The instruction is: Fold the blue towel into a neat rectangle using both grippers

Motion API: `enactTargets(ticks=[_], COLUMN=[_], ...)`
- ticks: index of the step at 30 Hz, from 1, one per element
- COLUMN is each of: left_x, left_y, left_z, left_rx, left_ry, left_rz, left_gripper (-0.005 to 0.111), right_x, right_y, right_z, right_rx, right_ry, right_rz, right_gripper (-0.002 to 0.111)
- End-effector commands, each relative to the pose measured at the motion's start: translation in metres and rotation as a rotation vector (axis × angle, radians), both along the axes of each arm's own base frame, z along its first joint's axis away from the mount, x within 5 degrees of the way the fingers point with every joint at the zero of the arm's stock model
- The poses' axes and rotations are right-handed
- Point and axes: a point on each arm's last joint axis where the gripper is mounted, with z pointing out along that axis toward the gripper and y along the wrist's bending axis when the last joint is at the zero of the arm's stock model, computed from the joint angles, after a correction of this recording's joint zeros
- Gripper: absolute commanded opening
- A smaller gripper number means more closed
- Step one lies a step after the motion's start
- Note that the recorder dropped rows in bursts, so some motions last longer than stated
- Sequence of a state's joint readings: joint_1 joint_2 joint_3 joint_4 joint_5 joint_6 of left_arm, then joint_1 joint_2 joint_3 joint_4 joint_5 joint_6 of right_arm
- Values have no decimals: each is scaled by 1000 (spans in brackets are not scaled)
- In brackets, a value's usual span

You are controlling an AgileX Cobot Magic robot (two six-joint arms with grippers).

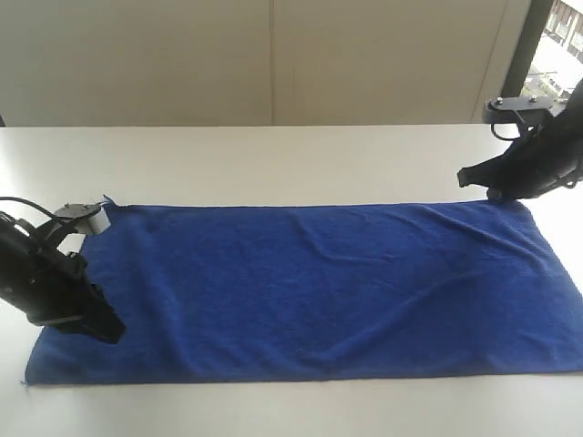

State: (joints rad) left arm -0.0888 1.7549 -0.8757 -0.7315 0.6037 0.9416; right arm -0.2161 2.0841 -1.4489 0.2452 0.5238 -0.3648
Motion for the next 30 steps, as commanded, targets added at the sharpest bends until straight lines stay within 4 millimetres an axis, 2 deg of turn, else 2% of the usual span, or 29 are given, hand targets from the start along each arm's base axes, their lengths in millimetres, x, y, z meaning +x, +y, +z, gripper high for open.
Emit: enactTargets(ticks=[1,10,19,30], left_x=[-7,-20,-28,-28], left_y=[7,14,16,20], left_z=[-4,-17,-20,-22], left_rx=[100,175,194,238], left_ry=[49,99,151,153], left_rz=[17,21,5,25], left_gripper=[0,0,0,0], right_x=[17,28,27,27], right_y=[-7,-17,-19,-22], right_z=[-20,-27,-54,-56], right_rx=[0,-102,-113,-135], right_ry=[21,29,94,91], right_rz=[-15,-5,1,-18], right_gripper=[0,0,0,0])
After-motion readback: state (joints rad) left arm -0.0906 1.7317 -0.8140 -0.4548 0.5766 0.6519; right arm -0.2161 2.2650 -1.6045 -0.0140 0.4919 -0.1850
